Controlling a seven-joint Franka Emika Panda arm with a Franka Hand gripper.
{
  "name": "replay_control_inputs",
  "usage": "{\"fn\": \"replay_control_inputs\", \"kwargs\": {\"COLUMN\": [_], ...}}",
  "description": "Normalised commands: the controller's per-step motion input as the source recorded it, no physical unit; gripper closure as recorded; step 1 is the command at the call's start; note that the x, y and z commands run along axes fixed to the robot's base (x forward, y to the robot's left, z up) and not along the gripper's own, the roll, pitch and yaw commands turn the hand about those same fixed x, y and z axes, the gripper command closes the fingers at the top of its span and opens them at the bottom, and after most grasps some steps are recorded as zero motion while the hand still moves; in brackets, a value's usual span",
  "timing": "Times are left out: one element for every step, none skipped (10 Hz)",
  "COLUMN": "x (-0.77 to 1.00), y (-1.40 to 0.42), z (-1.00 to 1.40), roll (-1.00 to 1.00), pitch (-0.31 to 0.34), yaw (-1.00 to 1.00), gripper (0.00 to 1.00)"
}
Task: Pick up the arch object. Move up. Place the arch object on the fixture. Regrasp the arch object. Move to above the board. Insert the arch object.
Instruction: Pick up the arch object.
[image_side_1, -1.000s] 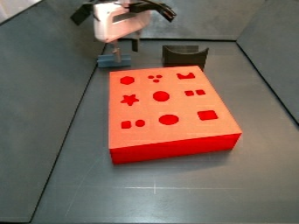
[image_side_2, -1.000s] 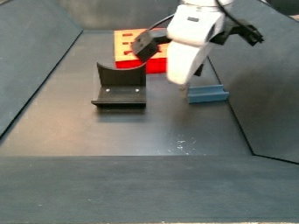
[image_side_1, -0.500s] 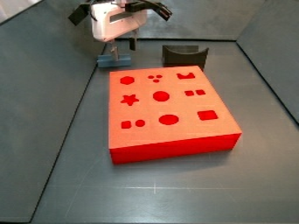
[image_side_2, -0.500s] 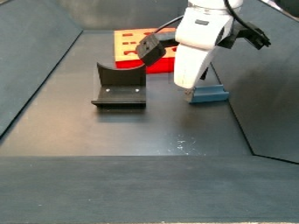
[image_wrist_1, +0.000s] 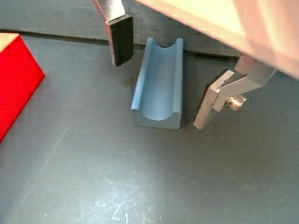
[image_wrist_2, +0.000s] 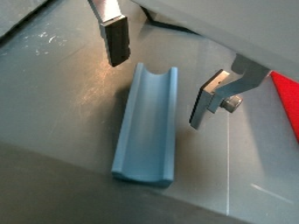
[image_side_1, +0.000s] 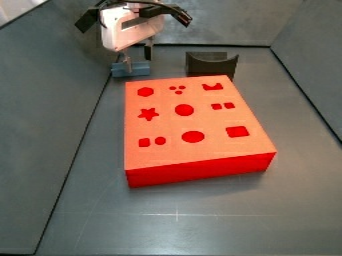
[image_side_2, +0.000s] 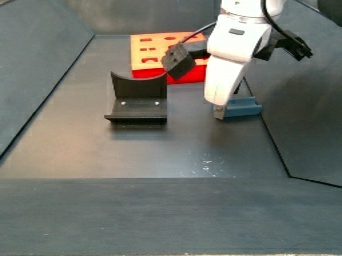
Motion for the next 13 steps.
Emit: {"fn": "replay_control_inputs", "kwargs": {"x": [0.00,0.02,0.11,0.17,0.24,0.04,0.00,0.00,-0.13,-0.14,0.00,0.00,0.00], "y": [0.00,0.00,0.02,0.00,0.05,0.00,0.00,0.00,0.03,0.00,0.00,0.00,0.00], "z": [-0.03,-0.13,-0.22,-0.27,-0.32,0.00,0.00,-0.01,-0.13,-0.19,-0.01,0.00,0.00], "roll": [0.00,0.00,0.00,0.00,0.00,0.00,0.00,0.00,0.01,0.04,0.00,0.00,0.00], "pitch": [-0.043,-0.011,0.000,-0.026,-0.003,0.000,0.000,0.009,0.034,0.044,0.011,0.000,0.000], "yaw": [0.02,0.00,0.05,0.03,0.08,0.00,0.00,0.00,0.00,0.01,0.00,0.00,0.00], "gripper": [0.00,0.00,0.00,0.00,0.00,0.00,0.00,0.00,0.00,0.00,0.00,1.00,1.00]}}
